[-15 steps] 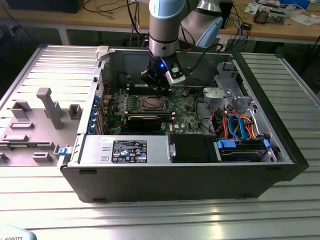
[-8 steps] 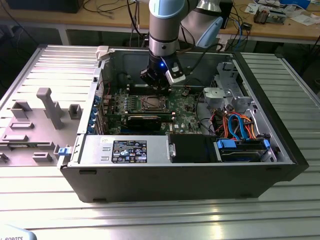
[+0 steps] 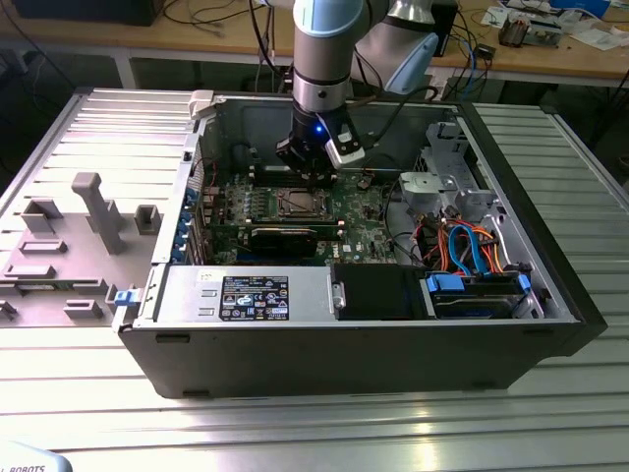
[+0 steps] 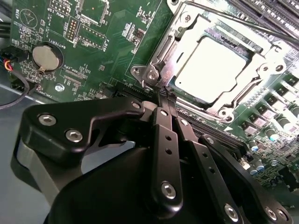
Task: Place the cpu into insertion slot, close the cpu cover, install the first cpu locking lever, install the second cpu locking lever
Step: 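Install the first cpu locking lever, then install the second cpu locking lever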
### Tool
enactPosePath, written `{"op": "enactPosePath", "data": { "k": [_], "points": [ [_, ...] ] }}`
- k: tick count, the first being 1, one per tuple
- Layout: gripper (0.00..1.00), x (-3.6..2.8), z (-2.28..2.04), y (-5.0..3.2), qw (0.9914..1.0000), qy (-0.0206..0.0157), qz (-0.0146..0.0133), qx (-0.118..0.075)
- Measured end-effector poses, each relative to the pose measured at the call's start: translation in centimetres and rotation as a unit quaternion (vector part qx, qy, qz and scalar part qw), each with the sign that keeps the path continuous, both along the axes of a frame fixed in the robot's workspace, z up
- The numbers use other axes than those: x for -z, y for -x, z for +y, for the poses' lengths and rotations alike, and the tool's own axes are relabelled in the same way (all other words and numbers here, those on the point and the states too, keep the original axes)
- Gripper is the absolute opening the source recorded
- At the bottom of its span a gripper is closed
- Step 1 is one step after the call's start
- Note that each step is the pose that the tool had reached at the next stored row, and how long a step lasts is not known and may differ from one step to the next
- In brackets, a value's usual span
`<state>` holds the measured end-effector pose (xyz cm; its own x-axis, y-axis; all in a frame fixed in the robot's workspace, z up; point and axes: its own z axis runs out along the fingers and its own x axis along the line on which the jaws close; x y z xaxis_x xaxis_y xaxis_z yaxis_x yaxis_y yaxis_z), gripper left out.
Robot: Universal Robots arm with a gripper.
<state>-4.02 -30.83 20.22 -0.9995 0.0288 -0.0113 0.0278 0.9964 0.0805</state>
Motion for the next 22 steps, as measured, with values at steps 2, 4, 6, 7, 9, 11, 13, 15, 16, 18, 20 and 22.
{"op": "enactPosePath", "data": {
  "k": [2,4,6,7,9,11,13,15,16,18,20,22],
  "points": [
    [0.11,0.01,0.05,-0.01,1.0,-0.0011,0.0006,0.0],
    [0.11,0.0,0.08,-0.03,0.99999,-0.0043,0.0023,0.0],
    [0.11,-0.08,0.1,-0.03,0.99998,-0.0052,0.003,0.0],
    [0.11,-0.23,0.1,-0.03,0.99998,-0.0051,0.0032,0.0],
    [0.11,-0.62,0.09,-0.03,0.99998,-0.005,0.0033,0.0],
    [0.11,-0.67,0.08,-0.04,0.99998,-0.0051,0.0033,0.0],
    [0.11,-0.68,-0.09,-0.04,0.99998,-0.0049,0.0034,0.0],
    [0.11,-0.68,-0.29,-0.03,0.99998,-0.005,0.0034,0.0],
    [0.11,-0.68,-0.29,-0.03,0.99998,-0.005,0.0033,0.0],
    [0.11,-0.68,-0.3,-0.03,0.99998,-0.0049,0.0033,0.0],
    [0.11,-0.68,-0.31,-0.03,0.99998,-0.0049,0.0034,0.0],
    [0.11,-0.68,-0.31,-0.03,0.99998,-0.0049,0.0034,0.0]
  ]
}}
